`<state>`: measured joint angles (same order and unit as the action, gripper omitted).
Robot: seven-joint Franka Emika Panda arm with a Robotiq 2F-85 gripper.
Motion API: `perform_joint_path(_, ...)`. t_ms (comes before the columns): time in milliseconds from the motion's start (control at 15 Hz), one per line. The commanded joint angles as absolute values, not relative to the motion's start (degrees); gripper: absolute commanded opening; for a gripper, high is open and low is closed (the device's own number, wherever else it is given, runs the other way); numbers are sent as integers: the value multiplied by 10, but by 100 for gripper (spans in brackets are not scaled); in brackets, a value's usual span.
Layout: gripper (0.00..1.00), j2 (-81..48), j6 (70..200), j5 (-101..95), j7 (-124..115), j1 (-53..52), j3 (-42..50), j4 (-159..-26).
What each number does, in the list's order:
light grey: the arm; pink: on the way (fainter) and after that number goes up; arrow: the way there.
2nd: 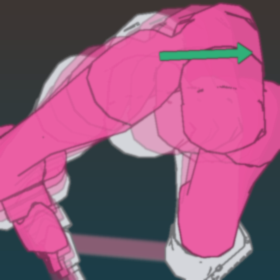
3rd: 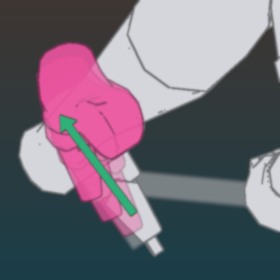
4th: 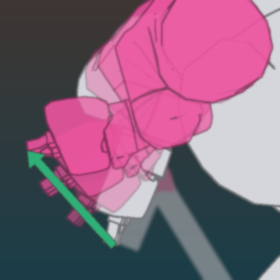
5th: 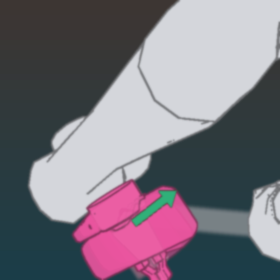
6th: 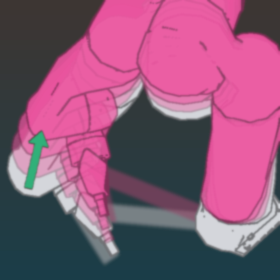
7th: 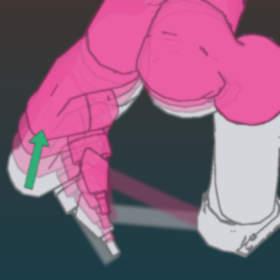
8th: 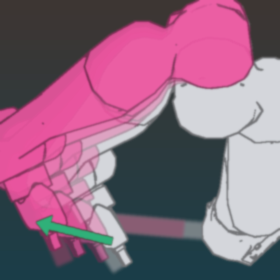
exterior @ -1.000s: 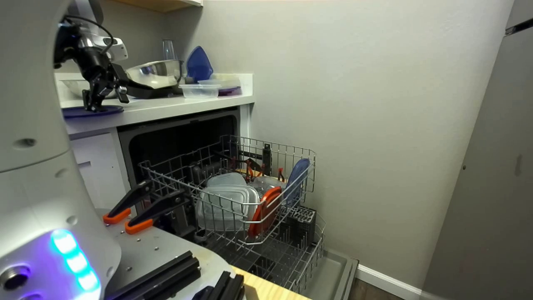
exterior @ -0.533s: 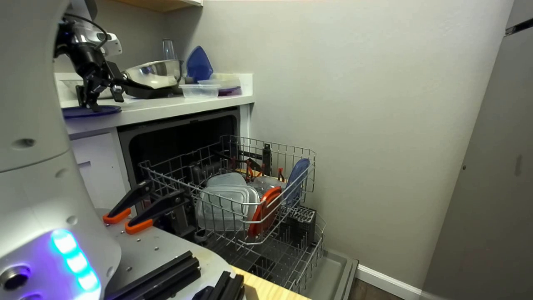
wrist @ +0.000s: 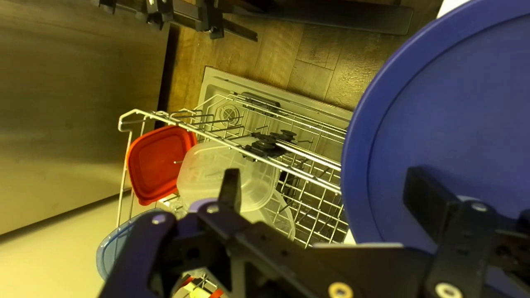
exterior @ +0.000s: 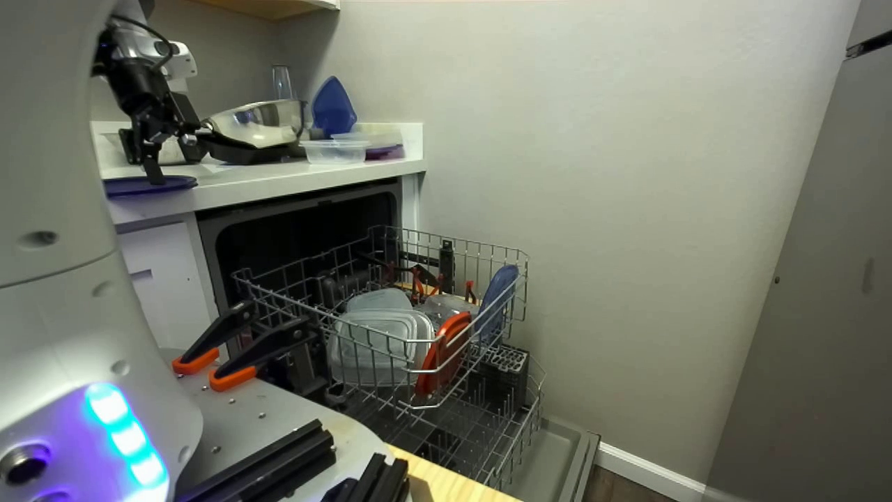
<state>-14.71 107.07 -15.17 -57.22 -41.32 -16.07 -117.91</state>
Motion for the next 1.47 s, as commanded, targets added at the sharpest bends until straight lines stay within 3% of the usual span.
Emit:
perform_joint_path(0,100,-118,1086,-131,-569,-397,-173,-1214)
perform_joint_path(333,100,-74,1118,-84,-561,-380,-179,-1263)
perform_joint_path(933,100,176,1140,33,-604,-326,-212,-1459)
perform_joint_path(1133,100,220,1184,61,-606,-310,-227,-1517)
perform_joint_path(1400,100,252,1334,136,-601,-299,-234,-1607)
